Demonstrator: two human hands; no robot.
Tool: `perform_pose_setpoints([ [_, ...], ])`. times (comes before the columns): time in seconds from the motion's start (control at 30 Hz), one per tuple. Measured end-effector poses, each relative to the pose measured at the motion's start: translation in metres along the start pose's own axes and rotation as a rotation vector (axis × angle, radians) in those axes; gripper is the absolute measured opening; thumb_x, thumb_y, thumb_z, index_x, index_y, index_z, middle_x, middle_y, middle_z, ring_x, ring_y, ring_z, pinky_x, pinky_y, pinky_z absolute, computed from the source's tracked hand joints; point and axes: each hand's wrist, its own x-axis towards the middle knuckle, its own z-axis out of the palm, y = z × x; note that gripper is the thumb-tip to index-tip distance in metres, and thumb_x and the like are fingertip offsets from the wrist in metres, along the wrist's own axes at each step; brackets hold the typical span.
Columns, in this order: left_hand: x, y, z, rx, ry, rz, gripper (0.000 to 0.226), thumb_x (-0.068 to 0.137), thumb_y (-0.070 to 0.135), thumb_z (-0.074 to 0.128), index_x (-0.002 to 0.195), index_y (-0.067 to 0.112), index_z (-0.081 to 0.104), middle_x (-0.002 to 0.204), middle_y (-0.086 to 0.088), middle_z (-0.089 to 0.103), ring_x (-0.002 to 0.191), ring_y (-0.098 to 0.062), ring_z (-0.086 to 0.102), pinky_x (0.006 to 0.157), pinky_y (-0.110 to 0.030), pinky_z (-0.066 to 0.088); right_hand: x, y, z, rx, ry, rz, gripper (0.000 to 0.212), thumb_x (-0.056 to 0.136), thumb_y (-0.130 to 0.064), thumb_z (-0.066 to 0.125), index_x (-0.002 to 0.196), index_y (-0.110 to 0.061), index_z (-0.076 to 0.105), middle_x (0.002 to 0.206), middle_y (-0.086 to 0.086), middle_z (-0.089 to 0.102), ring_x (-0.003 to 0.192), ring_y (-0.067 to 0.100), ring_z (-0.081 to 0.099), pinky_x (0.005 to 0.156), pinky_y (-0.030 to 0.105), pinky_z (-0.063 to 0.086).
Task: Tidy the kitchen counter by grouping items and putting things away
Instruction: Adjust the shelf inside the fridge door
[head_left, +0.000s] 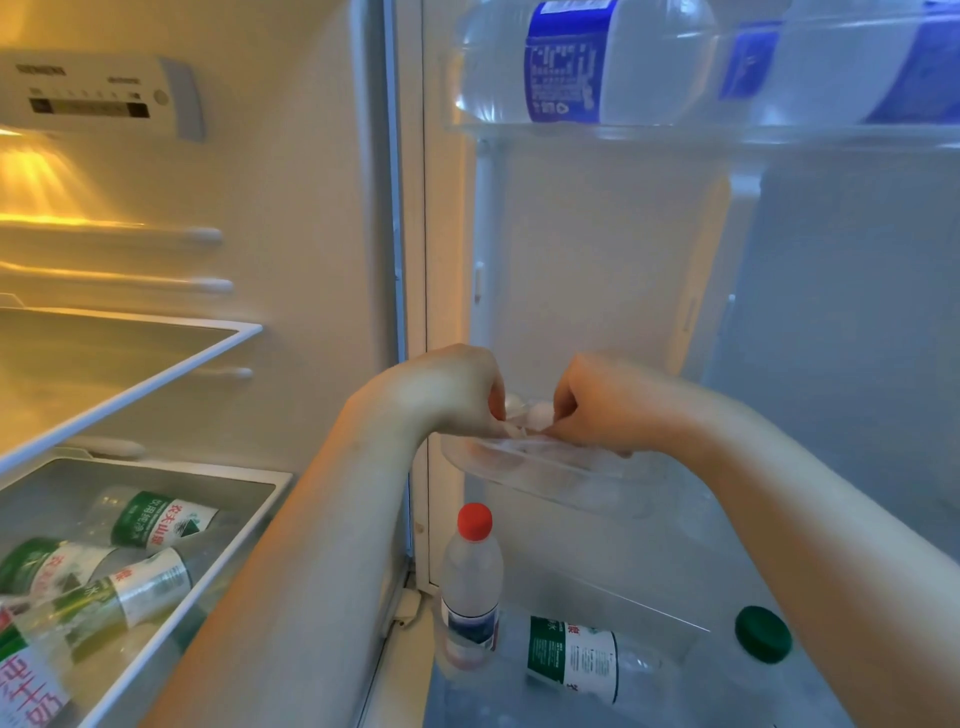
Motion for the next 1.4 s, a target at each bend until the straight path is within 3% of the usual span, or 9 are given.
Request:
perform_pose_setpoints([
  [0.1, 0.003, 0.0, 0.0, 0.028, -0.023, -0.005, 0.027, 0.08, 0.043, 0.068, 0.096, 0.022, 0.072, 0.096, 0.004, 0.069, 0.091, -0.017, 0.064, 0.084, -0.036, 0.055, -0.001, -0.003, -0.001, -0.072, -0.102, 0.063, 0.038, 0.09, -0.041, 0.053, 0.082, -0.007, 0.068, 0.043, 0.003, 0.051, 0.03, 0.01, 0.043, 0.029, 0.012, 0.029],
  [0.27, 0.007, 0.001, -0.004, 0.058, -0.108, -0.005, 0.027, 0.084, 0.042, 0.064, 0.101, 0.022, 0.07, 0.1, 0.005, 0.067, 0.094, -0.017, 0.062, 0.079, -0.029, 0.051, 0.002, -0.002, 0.001, -0.091, -0.189, 0.103, 0.042, 0.089, -0.049, 0.05, 0.085, -0.01, 0.066, 0.057, 0.003, 0.056, 0.047, 0.017, 0.05, 0.046, 0.021, 0.038],
  [0.53, 0.009, 0.006, -0.013, 0.099, -0.221, -0.002, 0.027, 0.083, 0.039, 0.063, 0.108, 0.027, 0.069, 0.103, 0.007, 0.066, 0.097, -0.016, 0.061, 0.085, -0.03, 0.052, 0.008, -0.004, -0.006, -0.067, -0.235, 0.105, 0.033, 0.085, -0.044, 0.061, 0.078, -0.012, 0.064, 0.058, 0.0, 0.054, 0.05, 0.015, 0.05, 0.052, 0.023, 0.042],
  [0.83, 0.003, -0.007, -0.007, -0.106, -0.108, 0.037, 0.03, 0.075, 0.048, 0.067, 0.101, 0.033, 0.07, 0.098, 0.015, 0.065, 0.096, -0.008, 0.06, 0.088, -0.03, 0.05, -0.003, 0.003, 0.004, 0.058, -0.064, 0.179, 0.037, 0.078, -0.043, 0.065, 0.089, -0.008, 0.07, 0.059, 0.004, 0.06, 0.05, 0.018, 0.052, 0.047, 0.02, 0.04],
  [0.97, 0.001, -0.019, -0.004, -0.302, -0.059, 0.062, 0.031, 0.071, 0.046, 0.07, 0.1, 0.038, 0.07, 0.097, 0.017, 0.065, 0.099, -0.006, 0.06, 0.093, -0.032, 0.049, -0.003, 0.009, 0.011, 0.143, 0.122, 0.135, 0.029, 0.07, -0.043, 0.071, 0.085, -0.018, 0.066, 0.08, -0.001, 0.067, 0.074, 0.017, 0.062, 0.064, 0.028, 0.049],
  [1.07, 0.0, -0.029, 0.0, -0.448, -0.015, 0.102, 0.027, 0.07, 0.046, 0.069, 0.095, 0.038, 0.072, 0.096, 0.017, 0.07, 0.099, -0.004, 0.062, 0.096, -0.035, 0.049, -0.003, 0.016, 0.018, 0.278, 0.273, 0.104, 0.031, 0.062, -0.045, 0.072, 0.081, -0.023, 0.062, 0.076, -0.009, 0.064, 0.073, 0.014, 0.062, 0.067, 0.032, 0.052],
  [1.17, 0.001, -0.035, 0.005, -0.568, 0.048, 0.135, 0.015, 0.079, 0.034, 0.071, 0.094, 0.033, 0.073, 0.093, 0.012, 0.072, 0.097, -0.007, 0.064, 0.095, -0.034, 0.049, -0.004, 0.017, 0.023, 0.377, 0.337, 0.043, 0.033, 0.067, -0.039, 0.076, 0.094, -0.025, 0.064, 0.082, -0.013, 0.062, 0.079, 0.012, 0.062, 0.072, 0.031, 0.053],
  [1.27, 0.001, -0.039, 0.011, -0.698, 0.138, 0.142, 0.015, 0.078, 0.033, 0.073, 0.093, 0.03, 0.074, 0.092, 0.009, 0.072, 0.097, -0.011, 0.065, 0.094, -0.035, 0.049, -0.004, 0.016, 0.026, 0.398, 0.376, -0.003, 0.053, 0.07, -0.033, 0.08, 0.119, -0.026, 0.061, 0.093, -0.013, 0.057, 0.087, 0.008, 0.056, 0.077, 0.024, 0.045],
  [1.4, 0.0, -0.04, 0.015, -0.912, 0.274, 0.188, 0.01, 0.077, 0.023, 0.076, 0.086, 0.025, 0.074, 0.086, 0.007, 0.073, 0.087, -0.007, 0.065, 0.084, -0.025, 0.051, -0.002, 0.011, 0.025, 0.392, 0.472, -0.048, 0.047, 0.066, -0.027, 0.083, 0.11, -0.028, 0.065, 0.102, -0.008, 0.06, 0.092, 0.012, 0.056, 0.082, 0.03, 0.047],
])
